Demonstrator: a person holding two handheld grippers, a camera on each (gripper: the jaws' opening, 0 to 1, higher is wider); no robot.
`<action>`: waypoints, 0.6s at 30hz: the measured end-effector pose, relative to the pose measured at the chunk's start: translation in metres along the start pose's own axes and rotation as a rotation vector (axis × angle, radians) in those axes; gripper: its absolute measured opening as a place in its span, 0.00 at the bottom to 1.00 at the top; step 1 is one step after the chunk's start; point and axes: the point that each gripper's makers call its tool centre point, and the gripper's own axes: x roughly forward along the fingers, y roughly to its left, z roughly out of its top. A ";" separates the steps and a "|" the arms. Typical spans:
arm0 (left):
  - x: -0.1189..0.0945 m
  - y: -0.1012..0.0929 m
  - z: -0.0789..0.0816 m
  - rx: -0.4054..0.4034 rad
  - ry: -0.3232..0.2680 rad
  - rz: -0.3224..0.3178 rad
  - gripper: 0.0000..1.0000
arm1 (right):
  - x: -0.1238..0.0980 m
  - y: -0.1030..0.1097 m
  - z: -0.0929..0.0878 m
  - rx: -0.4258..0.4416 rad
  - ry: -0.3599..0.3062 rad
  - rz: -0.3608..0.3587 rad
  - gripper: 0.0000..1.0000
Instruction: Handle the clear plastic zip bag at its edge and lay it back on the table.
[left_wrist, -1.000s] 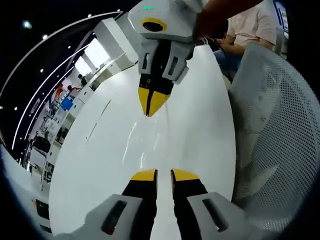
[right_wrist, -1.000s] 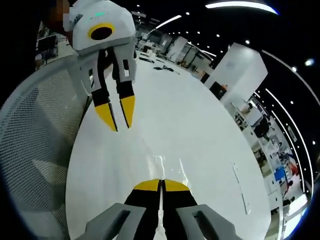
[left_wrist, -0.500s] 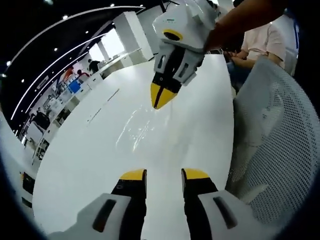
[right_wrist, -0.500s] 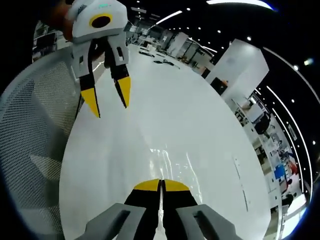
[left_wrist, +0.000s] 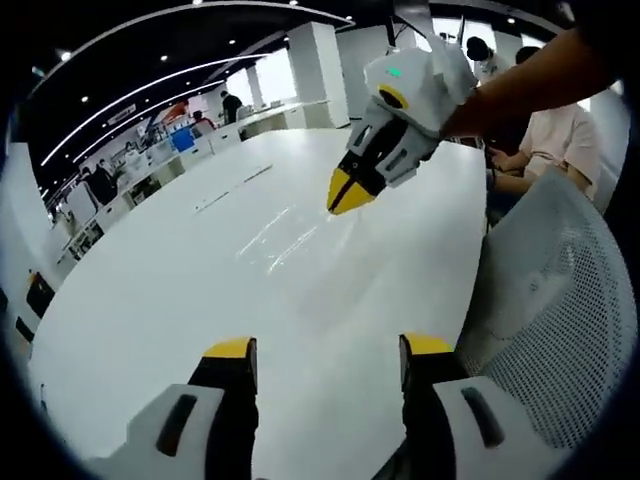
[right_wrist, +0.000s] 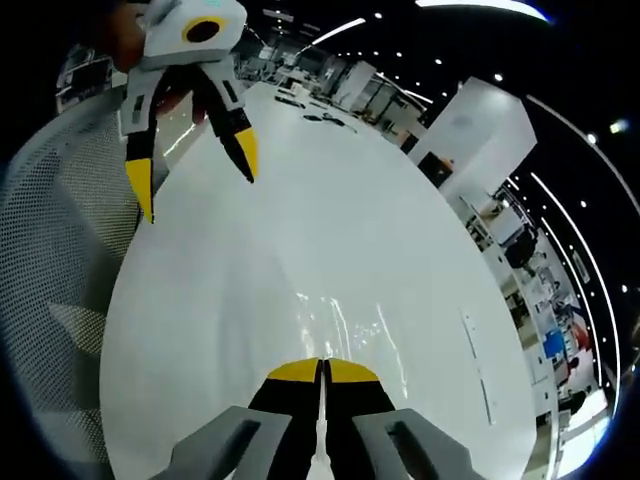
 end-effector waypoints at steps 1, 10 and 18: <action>0.000 0.000 -0.001 -0.003 0.004 0.002 0.60 | 0.001 -0.001 -0.001 0.000 0.002 0.000 0.00; -0.003 0.003 -0.001 -0.032 -0.007 0.017 0.70 | 0.006 -0.007 -0.004 -0.024 0.011 -0.009 0.00; -0.002 0.005 -0.005 -0.049 -0.018 0.015 0.70 | 0.012 -0.008 -0.006 -0.047 0.021 -0.008 0.00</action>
